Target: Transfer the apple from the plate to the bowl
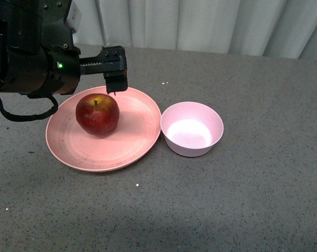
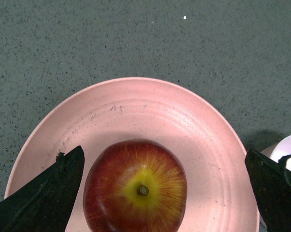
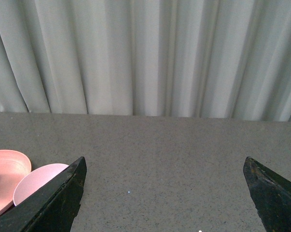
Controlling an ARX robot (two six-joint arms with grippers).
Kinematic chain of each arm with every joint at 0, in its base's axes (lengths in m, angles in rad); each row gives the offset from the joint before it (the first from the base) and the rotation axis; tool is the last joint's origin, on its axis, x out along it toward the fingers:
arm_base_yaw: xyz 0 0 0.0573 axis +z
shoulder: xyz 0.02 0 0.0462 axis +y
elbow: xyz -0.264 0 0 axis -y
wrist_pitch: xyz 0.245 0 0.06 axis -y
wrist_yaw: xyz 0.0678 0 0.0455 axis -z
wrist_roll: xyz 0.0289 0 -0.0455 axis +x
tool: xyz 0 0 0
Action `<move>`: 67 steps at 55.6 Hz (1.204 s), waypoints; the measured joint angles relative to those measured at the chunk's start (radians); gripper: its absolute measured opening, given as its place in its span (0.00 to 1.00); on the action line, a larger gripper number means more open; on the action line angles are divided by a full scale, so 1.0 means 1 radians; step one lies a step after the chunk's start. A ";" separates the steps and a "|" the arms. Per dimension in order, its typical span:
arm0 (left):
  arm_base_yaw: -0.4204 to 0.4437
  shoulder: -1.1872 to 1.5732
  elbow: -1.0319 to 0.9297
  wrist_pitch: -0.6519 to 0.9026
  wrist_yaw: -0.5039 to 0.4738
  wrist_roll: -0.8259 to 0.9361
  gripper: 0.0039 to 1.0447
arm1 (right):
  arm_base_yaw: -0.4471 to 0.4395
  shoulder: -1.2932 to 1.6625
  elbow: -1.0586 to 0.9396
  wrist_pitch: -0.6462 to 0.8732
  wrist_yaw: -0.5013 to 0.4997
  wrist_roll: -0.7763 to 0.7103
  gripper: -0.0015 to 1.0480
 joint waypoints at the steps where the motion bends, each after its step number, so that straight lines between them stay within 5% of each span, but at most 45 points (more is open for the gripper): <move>1: -0.002 0.008 0.004 -0.006 -0.003 0.000 0.94 | 0.000 0.000 0.000 0.000 0.000 0.000 0.91; 45: 0.014 0.116 0.032 -0.034 -0.025 0.015 0.94 | 0.000 0.000 0.000 0.000 0.000 0.000 0.91; 53: 0.013 0.116 0.030 -0.034 -0.021 0.017 0.77 | 0.000 0.000 0.000 0.000 0.000 0.000 0.91; 67: -0.002 0.098 0.017 -0.032 -0.012 0.024 0.72 | 0.000 0.000 0.000 0.000 0.000 0.000 0.91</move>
